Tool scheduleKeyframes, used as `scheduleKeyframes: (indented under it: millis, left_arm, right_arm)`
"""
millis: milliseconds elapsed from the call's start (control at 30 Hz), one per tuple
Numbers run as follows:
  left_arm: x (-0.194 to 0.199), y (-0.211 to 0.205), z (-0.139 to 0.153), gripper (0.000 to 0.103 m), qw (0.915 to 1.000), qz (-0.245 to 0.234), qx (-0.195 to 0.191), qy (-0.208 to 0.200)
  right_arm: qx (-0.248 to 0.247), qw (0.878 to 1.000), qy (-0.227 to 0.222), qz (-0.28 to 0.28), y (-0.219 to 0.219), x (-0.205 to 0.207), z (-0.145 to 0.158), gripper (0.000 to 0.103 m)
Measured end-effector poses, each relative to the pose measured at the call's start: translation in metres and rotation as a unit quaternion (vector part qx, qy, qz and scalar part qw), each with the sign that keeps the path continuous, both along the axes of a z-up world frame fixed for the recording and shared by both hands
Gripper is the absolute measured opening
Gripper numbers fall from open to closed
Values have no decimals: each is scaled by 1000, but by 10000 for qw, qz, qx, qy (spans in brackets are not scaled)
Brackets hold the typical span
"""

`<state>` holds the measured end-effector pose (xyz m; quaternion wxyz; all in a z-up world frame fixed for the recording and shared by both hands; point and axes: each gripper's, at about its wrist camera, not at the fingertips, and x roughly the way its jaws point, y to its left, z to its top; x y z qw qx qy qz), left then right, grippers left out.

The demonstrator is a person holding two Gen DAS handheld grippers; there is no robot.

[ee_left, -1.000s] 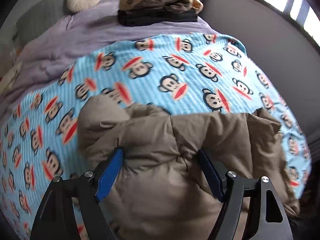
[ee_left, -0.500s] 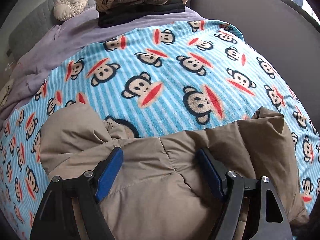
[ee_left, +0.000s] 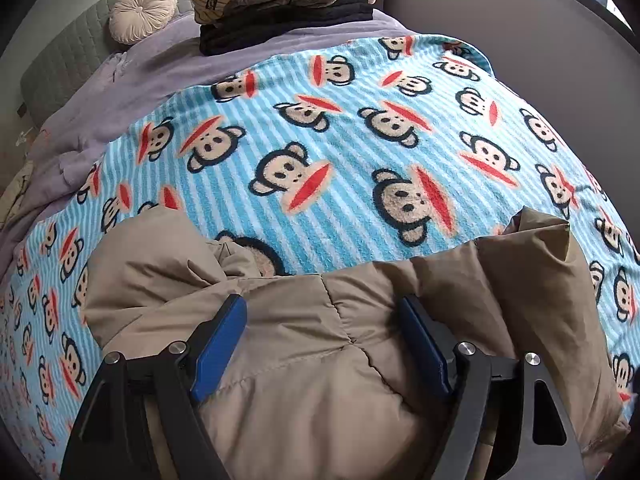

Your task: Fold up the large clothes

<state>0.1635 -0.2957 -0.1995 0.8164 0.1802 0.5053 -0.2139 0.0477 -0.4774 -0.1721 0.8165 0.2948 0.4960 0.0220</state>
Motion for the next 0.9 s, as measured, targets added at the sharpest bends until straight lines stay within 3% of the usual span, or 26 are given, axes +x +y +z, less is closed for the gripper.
scheduleKeyframes:
  millis: [100, 233, 333, 433, 533, 600, 667, 800, 900]
  left_arm:
    - [-2, 3, 9, 79, 9999, 118, 105, -69]
    - [-9, 26, 43, 79, 9987, 469, -197, 81]
    - [-23, 57, 63, 79, 9959, 716, -457, 305]
    - [-38, 92, 68, 79, 9899, 1045, -654, 705]
    - [-58, 121, 60, 79, 9806, 1390, -818, 1116]
    - [-73, 133, 48, 79, 9749, 1572, -835, 1335]
    - [-85, 138, 39, 79, 9704, 1707, -865, 1476]
    - [-101, 143, 30, 80, 9614, 1929, -1085, 1633]
    - [-106, 141, 31, 80, 9611, 1954, -1033, 1658]
  right_arm:
    - [-117, 9994, 199, 253, 14, 25, -17, 21]
    - [-351, 9967, 608, 414, 13, 39, -39, 21]
    - [-251, 9972, 502, 488, 6, 33, -31, 24]
    - [-99, 9973, 340, 645, -2, 34, -24, 82]
    - [366, 9947, 277, 926, -2, 46, -25, 82]
    - [408, 9917, 420, 1145, 7, 57, -31, 74]
    - [137, 9892, 780, 1234, 17, 64, -43, 15]
    - [-92, 9869, 1214, 1058, 11, 59, -77, 4]
    - [338, 9869, 1313, 877, -3, 48, -92, 3]
